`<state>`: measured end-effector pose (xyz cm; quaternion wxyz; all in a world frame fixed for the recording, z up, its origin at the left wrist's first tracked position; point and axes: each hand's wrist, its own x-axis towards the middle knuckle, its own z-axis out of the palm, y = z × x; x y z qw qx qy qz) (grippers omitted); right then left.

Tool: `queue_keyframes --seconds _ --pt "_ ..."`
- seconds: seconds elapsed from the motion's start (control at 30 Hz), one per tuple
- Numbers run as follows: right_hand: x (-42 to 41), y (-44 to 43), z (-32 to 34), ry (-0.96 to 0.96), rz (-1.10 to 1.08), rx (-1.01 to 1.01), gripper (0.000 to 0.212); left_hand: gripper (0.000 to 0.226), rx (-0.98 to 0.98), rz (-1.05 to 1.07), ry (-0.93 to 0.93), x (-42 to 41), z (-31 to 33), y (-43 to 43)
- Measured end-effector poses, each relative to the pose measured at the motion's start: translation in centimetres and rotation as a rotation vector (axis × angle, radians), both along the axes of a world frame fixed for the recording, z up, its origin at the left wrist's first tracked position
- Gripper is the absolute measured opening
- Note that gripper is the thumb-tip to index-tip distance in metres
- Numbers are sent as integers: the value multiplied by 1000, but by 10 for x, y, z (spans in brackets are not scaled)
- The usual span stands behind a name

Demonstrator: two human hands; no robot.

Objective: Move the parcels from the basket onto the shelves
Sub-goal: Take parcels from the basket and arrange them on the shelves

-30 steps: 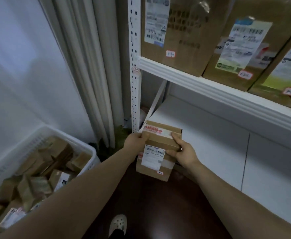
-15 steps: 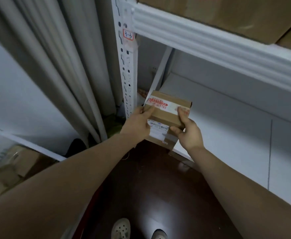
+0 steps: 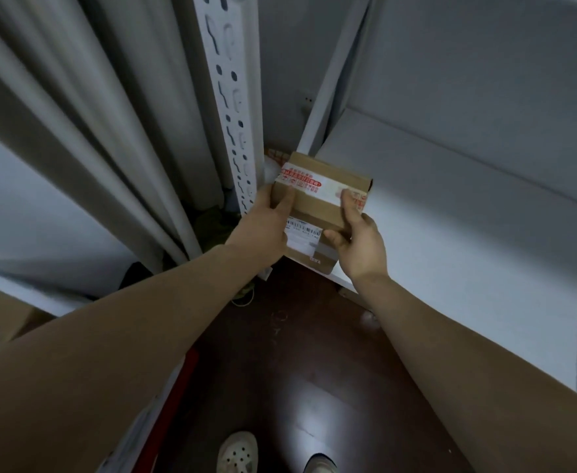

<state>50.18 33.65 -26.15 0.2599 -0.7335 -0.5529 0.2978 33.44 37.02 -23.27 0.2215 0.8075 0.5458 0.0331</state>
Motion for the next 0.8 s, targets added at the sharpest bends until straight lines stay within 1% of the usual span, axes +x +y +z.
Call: queue_keyframes --seconds 0.13,0.2,0.27,0.33,0.37,0.4,0.53,0.63,0.8 --pt "-3 1 -8 -26 -14 0 65 71 -7 -50 66 0 -7 5" --pt "-4 1 -9 -25 -17 11 67 70 29 -57 126 2 -6 5" --pt "-5 0 -8 17 -36 22 78 67 188 -76 257 4 -4 6" --pt "-5 1 -8 47 -73 9 95 66 330 -137 358 7 -2 10" --pt "-4 2 -9 44 -85 -15 101 67 361 -182 386 8 -3 12" --pt "-3 3 -10 31 -86 -40 101 67 362 -221 400 8 -4 15" --pt "-2 8 -16 -18 -57 -45 91 62 270 -230 358 11 -3 22" --pt "-3 15 -17 -29 -69 -53 88 58 265 -204 297 13 -2 29" --pt "-3 24 -19 -26 -74 -34 86 57 278 -196 310 16 -1 37"
